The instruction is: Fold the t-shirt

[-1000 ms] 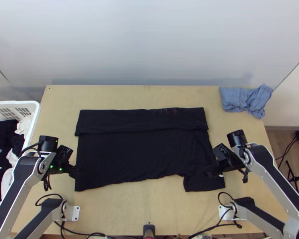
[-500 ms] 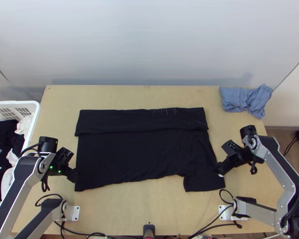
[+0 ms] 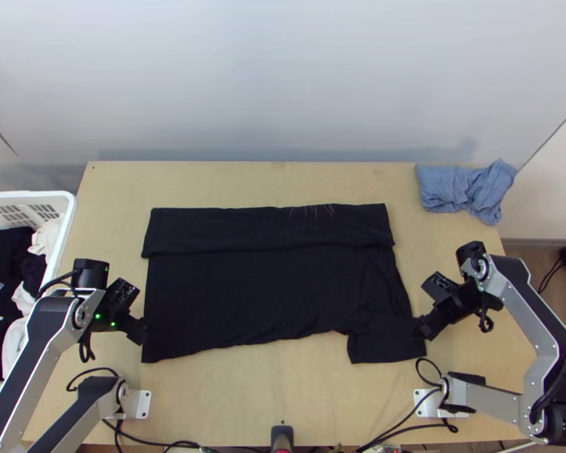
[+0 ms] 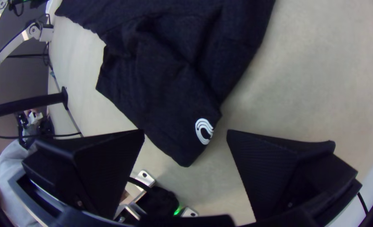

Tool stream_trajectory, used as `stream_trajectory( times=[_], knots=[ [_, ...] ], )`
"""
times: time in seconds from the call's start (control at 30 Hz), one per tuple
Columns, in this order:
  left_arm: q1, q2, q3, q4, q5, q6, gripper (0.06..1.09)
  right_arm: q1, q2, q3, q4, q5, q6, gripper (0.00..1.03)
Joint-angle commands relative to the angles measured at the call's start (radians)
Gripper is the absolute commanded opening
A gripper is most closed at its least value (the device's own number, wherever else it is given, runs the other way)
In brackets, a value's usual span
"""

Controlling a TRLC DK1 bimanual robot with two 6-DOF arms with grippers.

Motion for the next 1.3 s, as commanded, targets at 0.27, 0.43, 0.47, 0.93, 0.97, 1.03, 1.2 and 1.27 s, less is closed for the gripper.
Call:
stream_trajectory(
  times=[0.27, 0.43, 0.47, 0.93, 0.97, 1.03, 1.2, 1.27],
  knots=[
    [0.009, -0.008, -0.008, 0.029, -0.007, -0.02, 1.03, 0.044, 0.045, -0.053, 0.04, 0.014, 0.016, 0.9],
    [0.01, -0.011, -0.011, 0.04, -0.021, -0.025, 1.03, 0.039, 0.066, -0.042, 0.077, 0.014, 0.033, 0.78],
    [0.01, -0.013, -0.011, 0.042, -0.021, -0.025, 1.03, 0.039, 0.072, -0.044, 0.087, 0.014, 0.036, 0.72],
    [0.04, -0.018, -0.015, 0.051, -0.024, -0.024, 1.03, 0.05, -0.015, -0.046, 0.12, 0.014, 0.035, 0.03],
    [0.04, -0.019, -0.014, 0.043, -0.024, -0.024, 1.03, 0.05, -0.017, -0.047, 0.12, 0.014, 0.035, 0.03],
    [0.04, -0.025, -0.005, 0.016, -0.024, -0.02, 1.03, 0.05, -0.015, -0.053, 0.121, 0.014, 0.038, 0.03],
    [0.046, 0.028, 0.008, -0.118, -0.024, 0.01, 1.03, 0.051, -0.015, -0.064, 0.133, 0.014, 0.039, 0.03],
    [0.07, 0.082, 0.029, -0.156, -0.022, 0.009, 1.03, 0.051, -0.01, -0.064, 0.139, 0.014, 0.041, 0.03]
  ],
)
